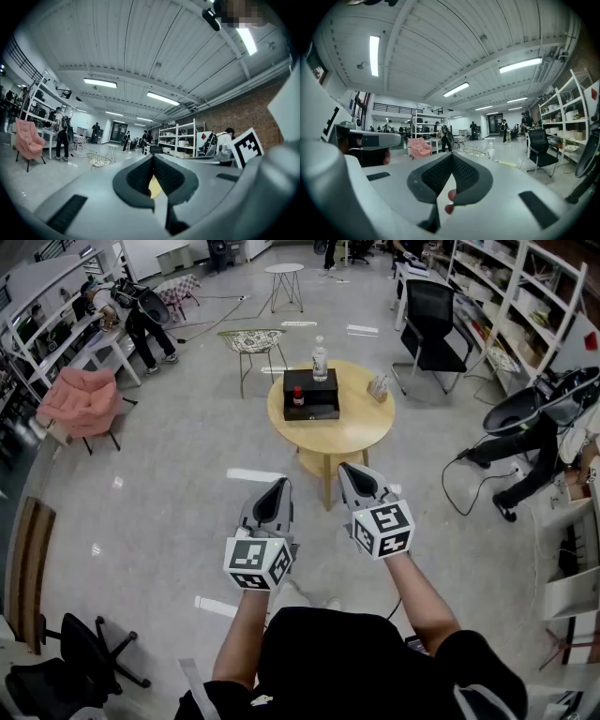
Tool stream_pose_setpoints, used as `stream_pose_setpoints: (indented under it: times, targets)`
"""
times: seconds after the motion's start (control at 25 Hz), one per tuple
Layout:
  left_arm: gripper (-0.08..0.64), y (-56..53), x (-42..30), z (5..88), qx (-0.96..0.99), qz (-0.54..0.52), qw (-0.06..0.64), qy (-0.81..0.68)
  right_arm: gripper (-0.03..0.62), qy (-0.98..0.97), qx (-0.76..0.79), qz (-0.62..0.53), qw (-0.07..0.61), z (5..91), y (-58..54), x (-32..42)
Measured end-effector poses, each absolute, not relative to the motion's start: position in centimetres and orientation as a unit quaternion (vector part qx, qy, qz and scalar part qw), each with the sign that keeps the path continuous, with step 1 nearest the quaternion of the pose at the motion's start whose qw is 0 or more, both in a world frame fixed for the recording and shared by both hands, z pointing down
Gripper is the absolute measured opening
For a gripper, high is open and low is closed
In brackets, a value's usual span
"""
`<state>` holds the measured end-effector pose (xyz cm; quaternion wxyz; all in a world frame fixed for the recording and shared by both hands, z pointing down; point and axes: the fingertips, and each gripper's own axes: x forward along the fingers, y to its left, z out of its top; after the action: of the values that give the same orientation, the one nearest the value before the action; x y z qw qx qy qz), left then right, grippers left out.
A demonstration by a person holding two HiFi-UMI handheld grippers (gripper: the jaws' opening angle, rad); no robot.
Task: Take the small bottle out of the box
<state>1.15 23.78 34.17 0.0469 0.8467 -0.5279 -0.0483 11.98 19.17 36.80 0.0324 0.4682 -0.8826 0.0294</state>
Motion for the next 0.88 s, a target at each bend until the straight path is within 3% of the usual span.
stream_pose_setpoints:
  times: [0.88]
  targets:
    - [0.009,23.2,1.4,35.0,0.835,-0.052,0.066,-0.543,0.002,-0.895,0.441,0.063,0.023,37.5,18.4,12.4]
